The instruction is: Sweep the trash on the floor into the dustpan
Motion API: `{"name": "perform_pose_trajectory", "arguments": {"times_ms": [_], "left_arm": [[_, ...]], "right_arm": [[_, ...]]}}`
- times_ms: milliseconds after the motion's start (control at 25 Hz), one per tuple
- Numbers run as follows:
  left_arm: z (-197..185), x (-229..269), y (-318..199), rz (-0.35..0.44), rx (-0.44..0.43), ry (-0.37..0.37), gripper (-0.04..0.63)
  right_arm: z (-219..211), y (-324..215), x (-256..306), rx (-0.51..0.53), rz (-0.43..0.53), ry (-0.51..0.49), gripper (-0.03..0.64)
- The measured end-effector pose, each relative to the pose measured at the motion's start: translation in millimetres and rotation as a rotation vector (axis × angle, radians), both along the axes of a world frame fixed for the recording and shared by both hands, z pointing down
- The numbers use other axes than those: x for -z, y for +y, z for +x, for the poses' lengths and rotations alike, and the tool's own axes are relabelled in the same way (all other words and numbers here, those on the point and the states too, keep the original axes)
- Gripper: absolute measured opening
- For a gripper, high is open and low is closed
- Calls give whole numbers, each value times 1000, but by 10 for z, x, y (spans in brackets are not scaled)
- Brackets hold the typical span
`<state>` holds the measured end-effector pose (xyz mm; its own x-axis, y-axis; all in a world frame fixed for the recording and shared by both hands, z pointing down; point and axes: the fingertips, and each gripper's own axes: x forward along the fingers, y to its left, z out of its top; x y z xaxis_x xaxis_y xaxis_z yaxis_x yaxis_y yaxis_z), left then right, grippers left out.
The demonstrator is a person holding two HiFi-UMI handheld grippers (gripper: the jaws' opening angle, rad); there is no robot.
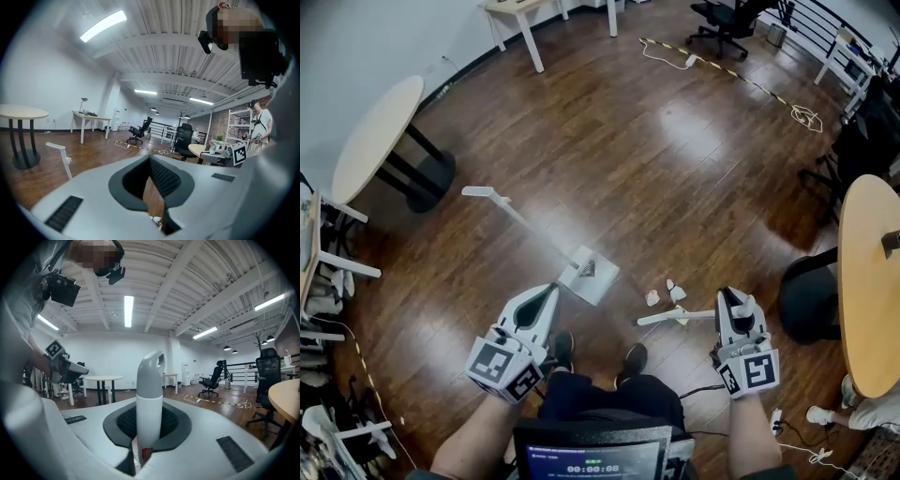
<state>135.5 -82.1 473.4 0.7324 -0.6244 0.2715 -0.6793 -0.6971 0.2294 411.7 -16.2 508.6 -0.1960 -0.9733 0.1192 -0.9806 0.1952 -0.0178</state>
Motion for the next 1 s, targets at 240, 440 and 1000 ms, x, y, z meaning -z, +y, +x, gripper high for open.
{"name": "perform_pose_trajectory", "arguments": {"times_ms": [240,440,1000], "left_arm": [[53,-38,-49,-9,31,11,8],[20,-36,-56,-1,70,24,8],[-517,-294,-276,17,170,7,8]], "right_arm": [[42,-267,-319,47,-38,-7,51],[-14,-465,-397,106,-48,28,49],[-1095,-1039,-664,464,-78,104,46]]}}
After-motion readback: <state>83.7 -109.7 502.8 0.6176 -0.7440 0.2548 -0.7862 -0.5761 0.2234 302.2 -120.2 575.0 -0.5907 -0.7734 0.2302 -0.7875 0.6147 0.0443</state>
